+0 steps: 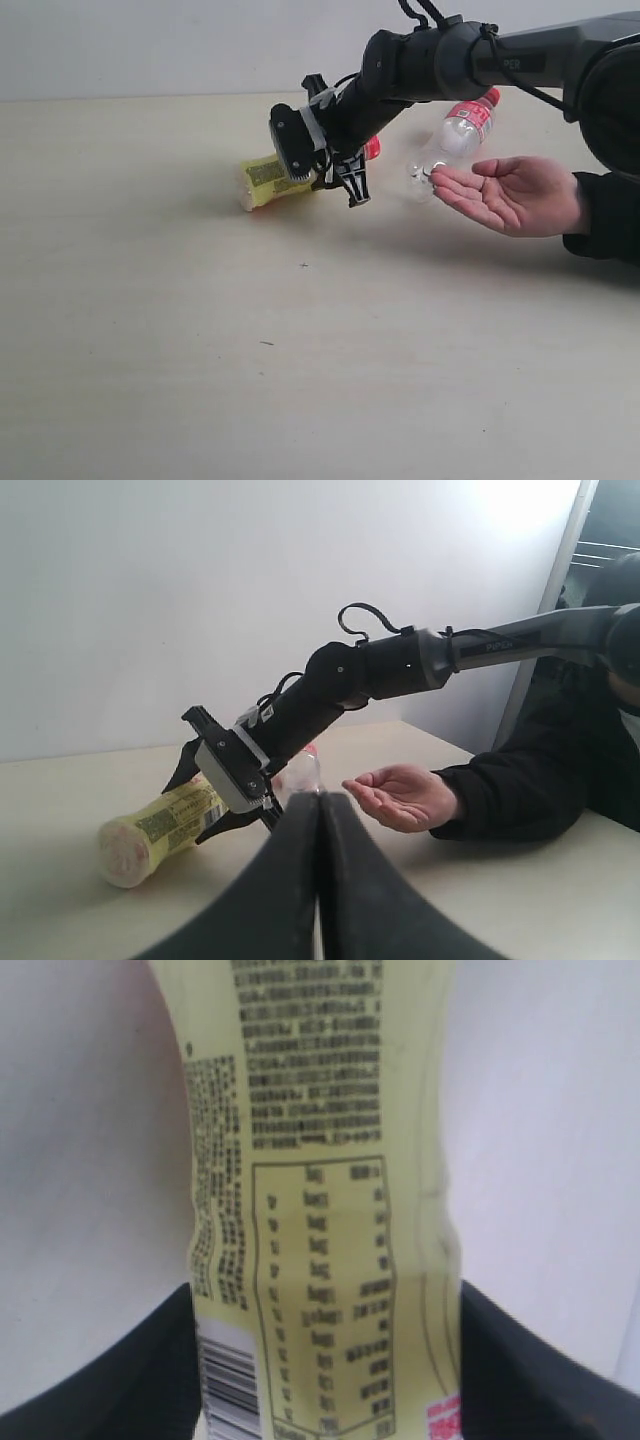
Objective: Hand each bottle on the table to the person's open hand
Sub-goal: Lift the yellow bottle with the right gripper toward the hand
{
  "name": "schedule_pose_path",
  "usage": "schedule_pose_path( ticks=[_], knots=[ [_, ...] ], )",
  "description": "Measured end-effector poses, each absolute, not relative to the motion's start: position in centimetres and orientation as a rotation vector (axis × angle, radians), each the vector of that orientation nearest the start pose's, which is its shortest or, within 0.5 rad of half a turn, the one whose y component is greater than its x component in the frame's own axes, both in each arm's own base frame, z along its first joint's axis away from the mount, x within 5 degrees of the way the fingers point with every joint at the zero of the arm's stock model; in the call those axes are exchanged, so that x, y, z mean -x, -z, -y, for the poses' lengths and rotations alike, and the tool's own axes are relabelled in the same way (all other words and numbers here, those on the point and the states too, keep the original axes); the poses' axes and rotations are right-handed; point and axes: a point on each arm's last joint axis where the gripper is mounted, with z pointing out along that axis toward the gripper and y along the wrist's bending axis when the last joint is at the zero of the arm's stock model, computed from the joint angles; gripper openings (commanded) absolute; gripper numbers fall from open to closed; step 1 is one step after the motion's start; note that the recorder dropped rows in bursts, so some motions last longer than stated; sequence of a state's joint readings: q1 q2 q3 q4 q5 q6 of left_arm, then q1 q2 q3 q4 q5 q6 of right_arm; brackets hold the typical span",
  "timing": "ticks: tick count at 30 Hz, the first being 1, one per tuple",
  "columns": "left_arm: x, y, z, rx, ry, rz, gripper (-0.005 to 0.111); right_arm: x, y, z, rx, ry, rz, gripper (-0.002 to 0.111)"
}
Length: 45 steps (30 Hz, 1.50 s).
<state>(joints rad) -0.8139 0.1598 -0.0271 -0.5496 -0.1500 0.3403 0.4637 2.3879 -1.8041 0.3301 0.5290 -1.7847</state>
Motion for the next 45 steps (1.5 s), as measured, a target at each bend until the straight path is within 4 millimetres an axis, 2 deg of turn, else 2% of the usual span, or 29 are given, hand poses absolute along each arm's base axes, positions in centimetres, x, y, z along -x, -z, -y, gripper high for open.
schedule_pose_path(
  ticks=[3,6,12,17,21,23,25,28,31,34,38,45],
  knots=[
    [-5.3,-22.4,4.5,-0.398,0.76,-1.483,0.0,-44.9,-11.3,-24.2,2.171,0.168,-1.386,0.0],
    [-5.3,-22.4,4.5,-0.398,0.76,-1.483,0.0,-44.6,-12.4,-24.1,2.168,0.141,-1.404,0.0],
    [-5.3,-22.4,4.5,-0.398,0.76,-1.483,0.0,-43.7,-15.9,-23.9,2.132,0.084,-1.463,0.0],
    [-5.3,-22.4,4.5,-0.398,0.76,-1.483,0.0,-42.9,-18.9,-23.2,2.017,0.038,-1.669,0.0],
    [-5.3,-22.4,4.5,-0.398,0.76,-1.483,0.0,-42.0,-22.7,-22.1,1.789,0.044,-1.922,0.0],
    [-5.3,-22.4,4.5,-0.398,0.76,-1.483,0.0,-41.4,-25.4,-21.0,1.569,0.095,-2.09,0.0],
    [-5.3,-22.4,4.5,-0.398,0.76,-1.483,0.0,-40.8,-27.4,-19.8,1.434,0.166,-2.187,0.0],
    [-5.3,-22.4,4.5,-0.398,0.76,-1.483,0.0,-40.0,-29.0,-18.2,1.271,0.27,-2.337,0.0],
    [-5.3,-22.4,4.5,-0.398,0.76,-1.483,0.0,-39.0,-30.0,-16.8,1.036,0.344,-2.512,0.0],
    [-5.3,-22.4,4.5,-0.398,0.76,-1.483,0.0,-38.5,-30.4,-16.1,0.905,0.379,-2.593,0.0],
    [-5.3,-22.4,4.5,-0.398,0.76,-1.483,0.0,-38.4,-31.6,-14.6,0.687,0.342,-2.629,0.0],
    [-5.3,-22.4,4.5,-0.398,0.76,-1.483,0.0,-37.8,-35.0,-10.2,0.31,0.208,-2.644,0.0]
  ],
)
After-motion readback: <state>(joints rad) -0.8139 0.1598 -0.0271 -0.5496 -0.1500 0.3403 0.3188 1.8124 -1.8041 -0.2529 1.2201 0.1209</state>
